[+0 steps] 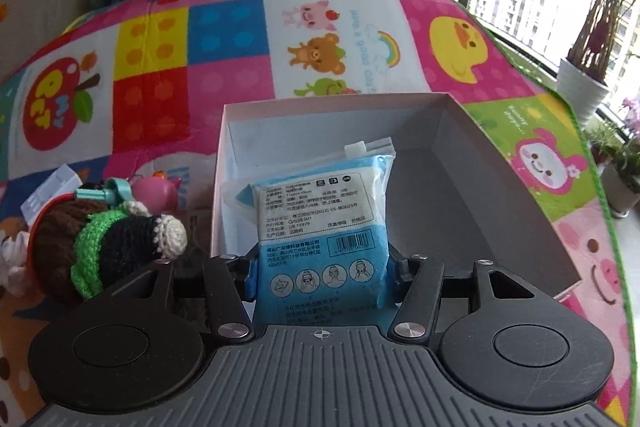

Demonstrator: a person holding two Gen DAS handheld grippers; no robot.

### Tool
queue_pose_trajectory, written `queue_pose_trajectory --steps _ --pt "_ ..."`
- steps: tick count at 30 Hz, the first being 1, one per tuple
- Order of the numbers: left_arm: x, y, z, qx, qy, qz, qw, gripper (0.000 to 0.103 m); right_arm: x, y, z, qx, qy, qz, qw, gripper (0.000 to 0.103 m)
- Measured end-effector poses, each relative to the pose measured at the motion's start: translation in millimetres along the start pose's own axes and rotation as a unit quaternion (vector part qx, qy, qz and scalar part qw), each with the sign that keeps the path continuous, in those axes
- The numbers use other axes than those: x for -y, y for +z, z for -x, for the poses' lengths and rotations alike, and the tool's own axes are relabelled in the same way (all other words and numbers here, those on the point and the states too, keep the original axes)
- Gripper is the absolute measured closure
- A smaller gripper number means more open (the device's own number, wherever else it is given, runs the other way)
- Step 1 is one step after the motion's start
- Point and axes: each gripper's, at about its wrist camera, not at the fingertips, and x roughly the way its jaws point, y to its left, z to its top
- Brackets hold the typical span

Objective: Organize objects
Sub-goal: 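Carry the blue packet into the pink box while the right gripper grasps the yellow toy, then grasp the knitted doll with the left gripper while the right gripper carries the yellow toy to the box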

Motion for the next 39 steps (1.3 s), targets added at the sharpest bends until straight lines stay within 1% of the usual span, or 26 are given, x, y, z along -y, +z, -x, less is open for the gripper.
queue_pose_trajectory --steps 2,4,6,8,9,10,12,14,16,18,21,23,25,27,28,29,30,31,32,34,37,39 --pt "-2 -2 18 0.020 -0.025 0.013 0.9994 0.043 -10 -1 -10 -0.010 0.003 0.016 1.000 0.044" --pt "-10 -2 35 0.042 -0.039 0.024 0.9980 0.043 -17 -2 -24 -0.027 -0.003 0.030 0.999 0.044" --pt "-20 -3 48 0.052 -0.049 0.036 0.9968 0.045 -21 -1 -39 -0.041 -0.016 0.042 0.998 0.044" --pt "-28 -6 55 0.052 -0.055 0.042 0.9963 0.046 -23 -1 -50 -0.057 -0.029 0.048 0.997 0.044" --pt "-34 -9 59 0.054 -0.058 0.047 0.9957 0.046 -23 0 -53 -0.065 -0.033 0.048 0.996 0.048" --pt "-40 -13 63 0.061 -0.061 0.055 0.9947 0.046 -24 0 -54 -0.071 -0.034 0.050 0.996 0.057" --pt "-56 -25 79 0.088 -0.074 0.082 0.9900 0.046 -26 2 -51 -0.076 -0.033 0.054 0.995 0.058" --pt "-70 -43 98 0.110 -0.092 0.105 0.9841 0.046 -26 7 -43 -0.071 -0.029 0.055 0.996 0.059" --pt "-81 -70 116 0.125 -0.105 0.114 0.9800 0.046 -24 24 -32 -0.055 -0.021 0.052 0.997 0.059" --pt "-88 -97 130 0.131 -0.111 0.111 0.9788 0.046 -21 53 -19 -0.027 -0.019 0.047 0.998 0.059" --pt "-92 -128 142 0.128 -0.108 0.097 0.9811 0.046 -12 105 -11 0.019 -0.028 0.032 0.999 0.059" --pt "-97 -142 144 0.120 -0.103 0.094 0.9830 0.046 -5 139 -16 0.044 -0.040 0.024 0.998 0.059" --pt "-106 -150 141 0.112 -0.103 0.106 0.9827 0.046 1 164 -32 0.045 -0.039 0.010 0.998 0.058" --pt "-117 -156 138 0.106 -0.096 0.124 0.9818 0.046 8 178 -49 0.035 -0.020 -0.006 0.999 0.057" --pt "-124 -159 138 0.107 -0.091 0.133 0.9811 0.046 9 180 -55 0.035 -0.028 -0.018 0.999 0.048" --pt "-130 -161 138 0.108 -0.086 0.143 0.9801 0.046 10 179 -60 0.037 -0.040 -0.026 0.998 0.043" --pt "-136 -162 138 0.109 -0.083 0.153 0.9787 0.046 10 176 -62 0.041 -0.044 -0.031 0.998 0.037" --pt "-142 -163 138 0.110 -0.082 0.164 0.9768 0.046 11 171 -63 0.042 -0.042 -0.034 0.998 0.033" --pt "-147 -163 137 0.111 -0.082 0.175 0.9749 0.046 9 162 -63 0.041 -0.039 -0.036 0.998 0.030" --pt "-153 -159 135 0.108 -0.083 0.191 0.9721 0.046 2 138 -62 0.038 -0.041 -0.023 0.998 0.023" --pt "-155 -146 127 0.102 -0.092 0.206 0.9688 0.046 -15 91 -63 0.021 -0.056 0.014 0.998 0.018" --pt "-155 -133 121 0.102 -0.099 0.221 0.9649 0.046 -24 60 -67 0.005 -0.057 0.027 0.998 0.018"
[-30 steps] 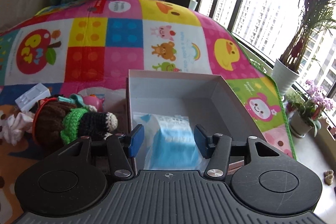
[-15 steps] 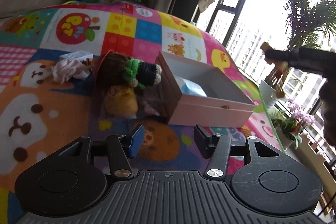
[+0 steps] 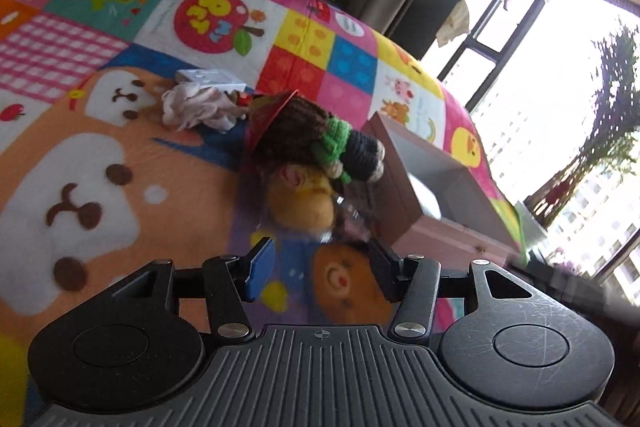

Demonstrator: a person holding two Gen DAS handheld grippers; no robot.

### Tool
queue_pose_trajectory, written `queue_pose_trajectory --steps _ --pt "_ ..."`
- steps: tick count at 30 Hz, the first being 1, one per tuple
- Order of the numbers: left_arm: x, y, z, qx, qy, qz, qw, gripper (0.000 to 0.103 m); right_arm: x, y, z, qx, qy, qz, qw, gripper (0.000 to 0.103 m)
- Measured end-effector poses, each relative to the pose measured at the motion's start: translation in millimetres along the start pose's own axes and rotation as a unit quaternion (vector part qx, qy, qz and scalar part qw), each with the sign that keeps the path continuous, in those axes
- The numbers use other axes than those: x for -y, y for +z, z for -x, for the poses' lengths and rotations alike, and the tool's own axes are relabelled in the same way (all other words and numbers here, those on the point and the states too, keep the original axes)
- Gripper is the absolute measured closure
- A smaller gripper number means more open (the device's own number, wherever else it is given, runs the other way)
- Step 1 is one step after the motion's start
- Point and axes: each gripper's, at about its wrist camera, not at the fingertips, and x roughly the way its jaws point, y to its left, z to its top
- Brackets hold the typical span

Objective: Organize objects
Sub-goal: 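Grasp the knitted doll with the left gripper while the right gripper carries the yellow toy to the box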

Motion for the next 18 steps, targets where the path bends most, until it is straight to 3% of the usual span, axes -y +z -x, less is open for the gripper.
queue_pose_trajectory --steps 4,8,10,16,18 --pt "13 34 -21 0.013 -0.003 0.035 0.9993 0.046 -11 -44 -1 -0.014 0.011 -0.020 1.000 0.018" --pt "11 74 -58 -0.005 -0.004 0.118 0.9930 0.046 -12 -52 13 0.031 0.001 -0.026 0.999 0.016" --pt "8 88 -82 -0.026 0.032 0.143 0.9888 0.046 -11 -54 18 0.048 0.004 -0.031 0.998 0.003" --pt "9 109 -135 -0.049 0.118 0.133 0.9829 0.045 -12 -56 28 0.077 0.012 -0.023 0.997 0.002" --pt "2 108 -155 -0.067 0.116 0.154 0.9790 0.036 -10 -55 28 0.079 0.014 -0.029 0.996 0.000"
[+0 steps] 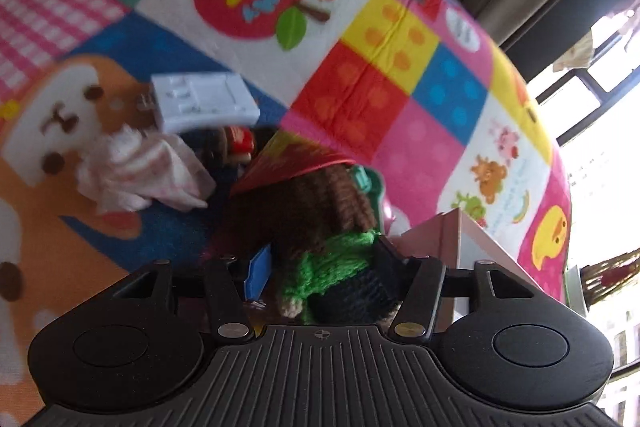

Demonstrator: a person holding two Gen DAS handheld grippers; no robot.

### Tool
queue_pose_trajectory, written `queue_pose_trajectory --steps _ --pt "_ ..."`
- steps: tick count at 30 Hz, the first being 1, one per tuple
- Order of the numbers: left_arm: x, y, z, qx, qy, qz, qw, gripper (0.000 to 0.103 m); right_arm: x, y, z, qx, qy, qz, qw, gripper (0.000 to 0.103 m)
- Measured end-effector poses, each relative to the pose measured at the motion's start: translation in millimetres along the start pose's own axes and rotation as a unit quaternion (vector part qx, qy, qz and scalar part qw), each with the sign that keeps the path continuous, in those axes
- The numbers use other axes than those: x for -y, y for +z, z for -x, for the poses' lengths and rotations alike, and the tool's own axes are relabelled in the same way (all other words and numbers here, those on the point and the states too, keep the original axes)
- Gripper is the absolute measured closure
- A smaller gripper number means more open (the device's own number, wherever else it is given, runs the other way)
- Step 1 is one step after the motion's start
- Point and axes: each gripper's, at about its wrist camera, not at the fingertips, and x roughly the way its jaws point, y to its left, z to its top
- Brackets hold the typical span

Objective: Organize objects
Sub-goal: 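Grasp the knitted doll with the left gripper while the right gripper carries the yellow toy to the box, then hold the knitted doll in the left gripper while the right gripper grasps the pink pig toy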

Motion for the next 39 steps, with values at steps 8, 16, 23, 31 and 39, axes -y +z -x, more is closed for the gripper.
queue_pose_trajectory --steps 8,16,23,31,39 --pt "6 9 -30 -0.012 -0.008 -0.007 0.9999 0.044 10 0 -3 -0.003 0.004 -0.029 1.000 0.000" --pt "-26 -12 36 -0.007 -0.110 -0.077 0.9910 0.053 15 0 -7 -0.011 -0.001 -0.048 0.999 0.000" --pt "-88 -64 115 0.020 -0.093 -0.143 0.9851 0.052 19 2 -19 -0.047 0.004 -0.060 0.997 0.000" --pt "-131 -101 136 0.003 -0.108 -0.172 0.9791 0.053 27 2 -53 -0.153 -0.002 -0.088 0.984 0.000" --pt "-145 -98 131 0.040 -0.135 -0.163 0.9766 0.052 -7 4 -62 -0.218 -0.047 -0.006 0.975 0.000"
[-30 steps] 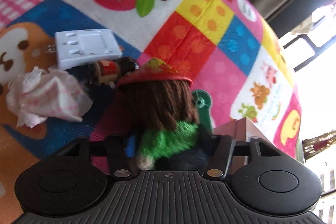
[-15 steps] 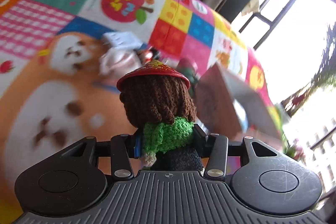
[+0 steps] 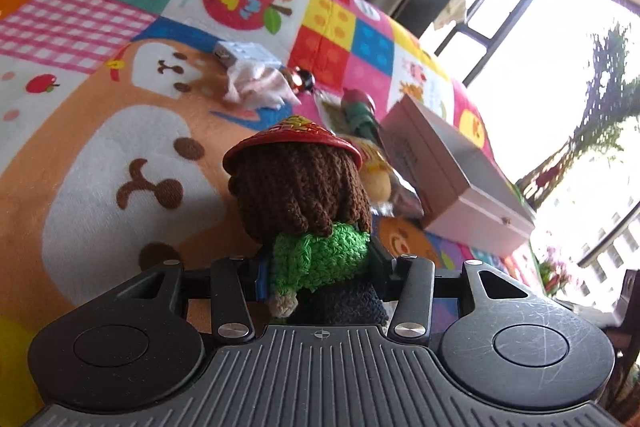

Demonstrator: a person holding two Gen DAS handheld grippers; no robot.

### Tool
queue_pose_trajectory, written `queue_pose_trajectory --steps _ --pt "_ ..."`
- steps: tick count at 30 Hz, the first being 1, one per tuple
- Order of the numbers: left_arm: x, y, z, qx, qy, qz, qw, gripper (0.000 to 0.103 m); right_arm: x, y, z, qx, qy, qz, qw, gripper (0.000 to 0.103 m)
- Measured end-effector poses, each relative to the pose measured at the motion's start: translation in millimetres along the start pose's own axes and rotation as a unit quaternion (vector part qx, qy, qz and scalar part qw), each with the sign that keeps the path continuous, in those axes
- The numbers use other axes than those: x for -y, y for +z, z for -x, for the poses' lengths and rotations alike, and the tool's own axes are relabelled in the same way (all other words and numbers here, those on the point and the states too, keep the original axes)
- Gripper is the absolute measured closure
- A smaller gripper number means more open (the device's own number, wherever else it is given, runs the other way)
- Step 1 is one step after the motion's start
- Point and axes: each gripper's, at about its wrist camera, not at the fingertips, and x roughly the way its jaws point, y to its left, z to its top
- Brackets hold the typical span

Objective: Organize objects
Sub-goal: 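Hold the knitted doll in the left gripper while the right gripper grasps the pink pig toy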

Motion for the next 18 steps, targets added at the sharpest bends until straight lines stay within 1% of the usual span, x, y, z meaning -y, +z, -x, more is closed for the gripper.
queue_pose_trajectory --steps 1,2,3,4,6,7,9,11,13,15,17,18 --pt "-2 0 0 0.007 0.002 -0.003 1.0000 0.052 -9 7 -3 -0.026 -0.002 0.030 0.999 0.000" --pt "-3 1 0 0.013 0.006 -0.008 0.9999 0.052 -17 16 -2 -0.041 0.016 0.051 0.998 0.000" --pt "-6 1 1 0.019 0.006 -0.009 0.9998 0.052 -24 27 3 -0.035 0.031 0.059 0.997 0.000" --pt "-10 1 3 0.024 0.001 0.000 0.9997 0.052 -34 42 9 -0.017 0.037 0.068 0.997 0.000" --pt "-21 2 5 0.030 -0.013 0.029 0.9990 0.052 -60 80 18 0.011 0.060 0.094 0.994 0.000" --pt "-27 2 7 0.034 -0.020 0.043 0.9983 0.052 -75 102 19 0.018 0.077 0.103 0.992 0.000" --pt "-35 3 9 0.040 -0.028 0.067 0.9965 0.052 -104 148 4 0.010 0.112 0.106 0.988 0.000" --pt "-39 2 12 0.047 -0.032 0.080 0.9952 0.052 -138 192 -27 -0.012 0.135 0.099 0.986 0.000" --pt "-42 1 14 0.054 -0.034 0.086 0.9943 0.052 -173 223 -68 -0.035 0.142 0.099 0.984 0.000" --pt "-43 1 14 0.056 -0.038 0.089 0.9938 0.052 -205 248 -115 -0.039 0.124 0.103 0.986 0.000" --pt "-43 2 14 0.060 -0.040 0.086 0.9937 0.052 -228 263 -153 -0.026 0.099 0.112 0.988 0.000" --pt "-42 1 15 0.063 -0.040 0.084 0.9937 0.052 -238 269 -171 -0.023 0.086 0.114 0.990 0.004"
